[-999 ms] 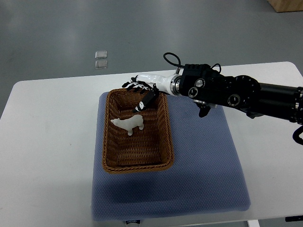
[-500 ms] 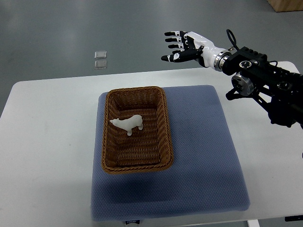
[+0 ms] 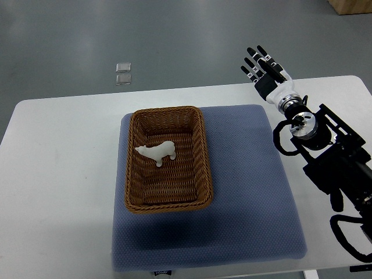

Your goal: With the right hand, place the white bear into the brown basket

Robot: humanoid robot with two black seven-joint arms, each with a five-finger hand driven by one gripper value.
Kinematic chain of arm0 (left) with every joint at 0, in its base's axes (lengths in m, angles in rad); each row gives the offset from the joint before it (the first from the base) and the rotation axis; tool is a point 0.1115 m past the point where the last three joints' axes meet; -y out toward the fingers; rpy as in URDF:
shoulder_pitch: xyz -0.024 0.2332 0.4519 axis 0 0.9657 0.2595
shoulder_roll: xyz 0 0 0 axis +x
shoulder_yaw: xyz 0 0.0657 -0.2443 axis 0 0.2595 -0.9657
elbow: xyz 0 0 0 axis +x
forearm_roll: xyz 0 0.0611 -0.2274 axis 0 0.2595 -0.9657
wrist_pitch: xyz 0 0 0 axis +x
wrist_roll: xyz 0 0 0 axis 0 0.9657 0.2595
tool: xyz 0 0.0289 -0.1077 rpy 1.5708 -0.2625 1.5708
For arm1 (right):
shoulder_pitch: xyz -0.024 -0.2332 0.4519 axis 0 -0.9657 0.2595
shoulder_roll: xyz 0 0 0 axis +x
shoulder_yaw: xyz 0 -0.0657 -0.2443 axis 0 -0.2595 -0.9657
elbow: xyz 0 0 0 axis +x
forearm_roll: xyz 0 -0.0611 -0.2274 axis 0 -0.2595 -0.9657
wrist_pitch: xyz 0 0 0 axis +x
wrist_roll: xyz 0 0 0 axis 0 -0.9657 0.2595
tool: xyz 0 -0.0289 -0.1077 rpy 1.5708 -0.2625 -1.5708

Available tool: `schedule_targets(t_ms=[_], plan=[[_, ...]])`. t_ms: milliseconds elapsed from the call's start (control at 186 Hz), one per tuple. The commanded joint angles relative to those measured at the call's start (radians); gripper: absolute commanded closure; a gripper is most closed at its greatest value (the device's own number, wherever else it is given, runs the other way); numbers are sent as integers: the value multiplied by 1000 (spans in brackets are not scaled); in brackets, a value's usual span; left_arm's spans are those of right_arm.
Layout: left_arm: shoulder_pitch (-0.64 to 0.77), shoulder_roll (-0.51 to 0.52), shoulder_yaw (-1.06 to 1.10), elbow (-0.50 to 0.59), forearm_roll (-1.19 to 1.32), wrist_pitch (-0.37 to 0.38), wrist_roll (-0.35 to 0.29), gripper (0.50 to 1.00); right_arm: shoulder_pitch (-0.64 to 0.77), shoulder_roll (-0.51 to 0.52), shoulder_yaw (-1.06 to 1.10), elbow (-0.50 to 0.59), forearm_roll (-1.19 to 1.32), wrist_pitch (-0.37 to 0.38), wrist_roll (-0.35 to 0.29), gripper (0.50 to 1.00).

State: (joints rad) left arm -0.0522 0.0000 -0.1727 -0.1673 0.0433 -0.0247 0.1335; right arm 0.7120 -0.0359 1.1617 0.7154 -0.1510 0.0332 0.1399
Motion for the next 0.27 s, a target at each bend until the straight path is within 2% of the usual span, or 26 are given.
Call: schedule_targets(t_ms=[0,269], plan=[[0,0,1,0,0,0,0,500,-13,-1,1,-1,45,4,20,583],[0,0,1,0,0,0,0,500,-16,1,3,4,45,2,24,572]])
